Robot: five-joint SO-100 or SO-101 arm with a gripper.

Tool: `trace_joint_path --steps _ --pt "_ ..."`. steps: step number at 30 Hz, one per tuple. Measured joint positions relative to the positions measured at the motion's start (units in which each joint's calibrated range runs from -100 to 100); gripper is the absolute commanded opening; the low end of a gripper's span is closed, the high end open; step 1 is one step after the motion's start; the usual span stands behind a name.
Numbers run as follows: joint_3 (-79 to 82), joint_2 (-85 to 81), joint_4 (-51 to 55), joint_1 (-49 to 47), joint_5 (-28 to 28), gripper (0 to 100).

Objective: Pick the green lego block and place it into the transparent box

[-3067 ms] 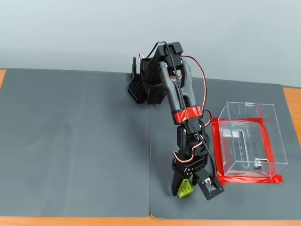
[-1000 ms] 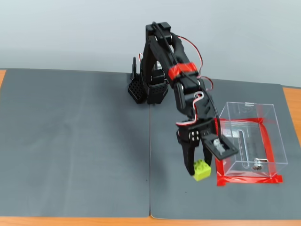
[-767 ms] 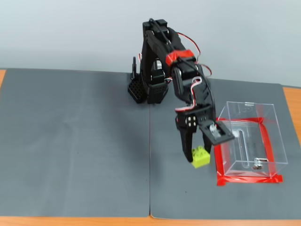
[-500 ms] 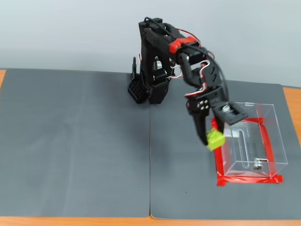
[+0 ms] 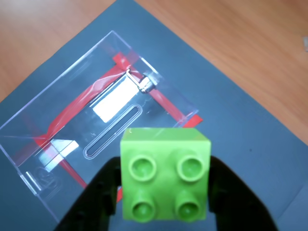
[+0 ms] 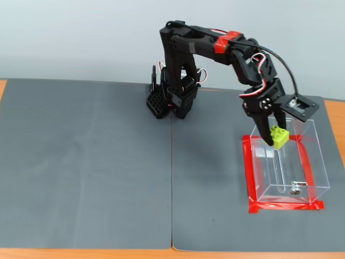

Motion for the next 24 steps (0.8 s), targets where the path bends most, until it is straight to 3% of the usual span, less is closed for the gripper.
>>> trace_joint_path --steps 24 --pt "-5.6 16.5 -1.8 -8.5 -0.2 12"
